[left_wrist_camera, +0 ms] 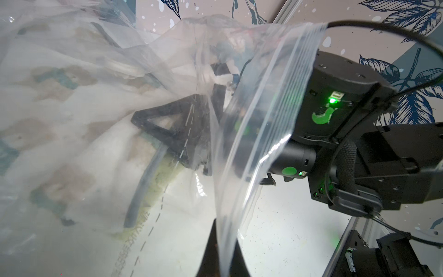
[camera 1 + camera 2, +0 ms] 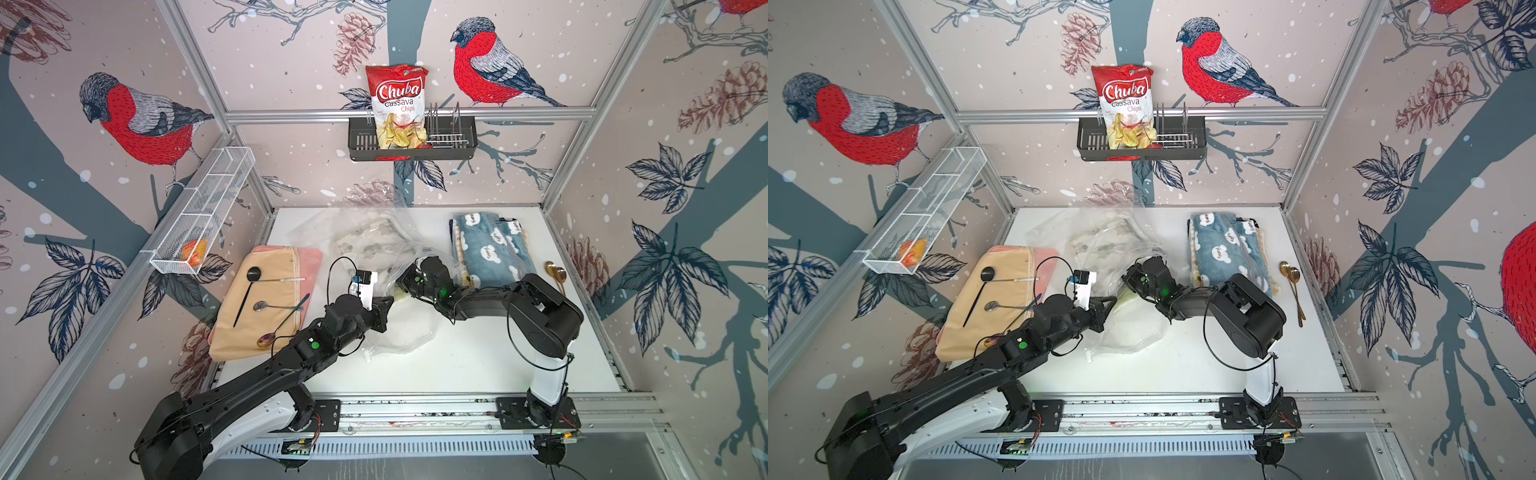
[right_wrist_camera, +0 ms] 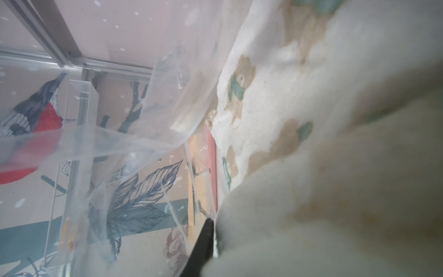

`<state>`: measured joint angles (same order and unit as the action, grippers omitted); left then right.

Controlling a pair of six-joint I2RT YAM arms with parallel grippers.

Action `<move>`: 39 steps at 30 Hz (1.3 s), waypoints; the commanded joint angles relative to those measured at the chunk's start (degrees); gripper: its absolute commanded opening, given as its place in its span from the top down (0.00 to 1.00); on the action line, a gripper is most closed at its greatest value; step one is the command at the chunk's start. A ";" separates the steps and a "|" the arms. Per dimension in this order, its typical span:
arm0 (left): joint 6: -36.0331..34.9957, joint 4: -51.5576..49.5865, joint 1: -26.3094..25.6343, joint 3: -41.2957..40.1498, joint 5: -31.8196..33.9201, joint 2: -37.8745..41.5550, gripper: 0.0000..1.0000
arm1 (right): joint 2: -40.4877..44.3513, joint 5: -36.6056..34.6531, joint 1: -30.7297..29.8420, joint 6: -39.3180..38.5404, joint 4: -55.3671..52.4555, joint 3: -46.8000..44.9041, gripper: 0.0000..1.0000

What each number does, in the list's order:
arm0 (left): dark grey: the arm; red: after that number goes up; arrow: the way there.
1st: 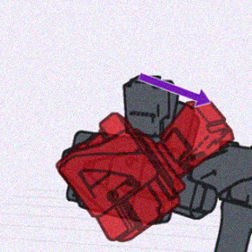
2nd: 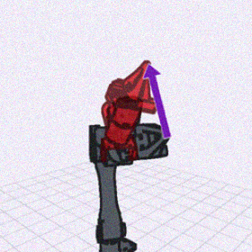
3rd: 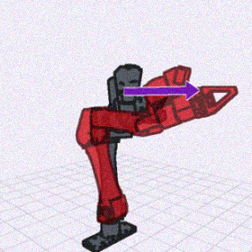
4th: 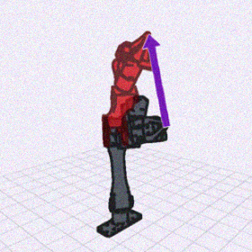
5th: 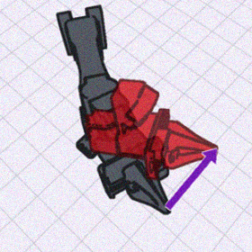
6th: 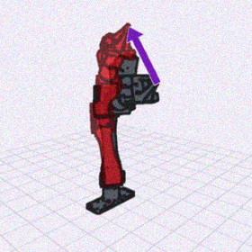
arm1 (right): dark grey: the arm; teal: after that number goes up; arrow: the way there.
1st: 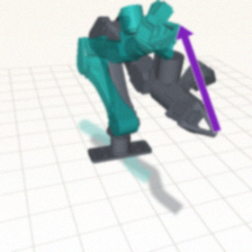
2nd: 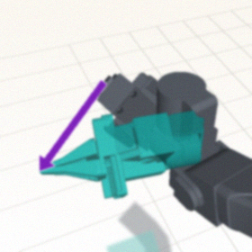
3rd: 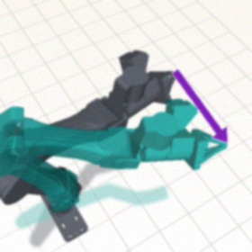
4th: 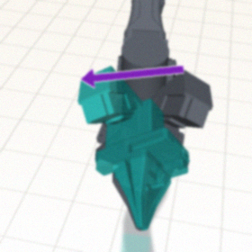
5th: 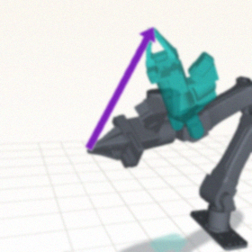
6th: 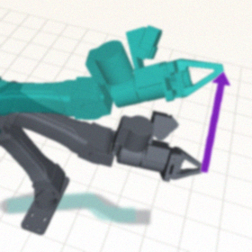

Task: Take the blanket out of the vacuum bag
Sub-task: Take out the blanket from the vacuum bag.

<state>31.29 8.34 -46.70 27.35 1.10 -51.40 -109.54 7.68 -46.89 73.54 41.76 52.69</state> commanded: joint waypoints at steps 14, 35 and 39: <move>-0.10 1.77 0.03 -0.04 -0.93 -0.38 1.00 | -3.32 -0.71 0.41 1.16 2.20 -2.23 0.46; -0.26 0.66 0.04 0.21 0.48 1.73 1.00 | 1.37 -1.18 -0.22 -4.37 -5.48 6.23 1.00; -0.27 0.63 0.03 0.16 0.60 1.78 1.00 | 2.61 -0.66 -0.24 -2.62 -3.10 3.43 1.00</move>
<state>31.31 8.32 -46.70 27.33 1.48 -49.78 -107.98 6.61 -46.94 70.48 35.90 57.19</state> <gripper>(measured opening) 0.048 0.067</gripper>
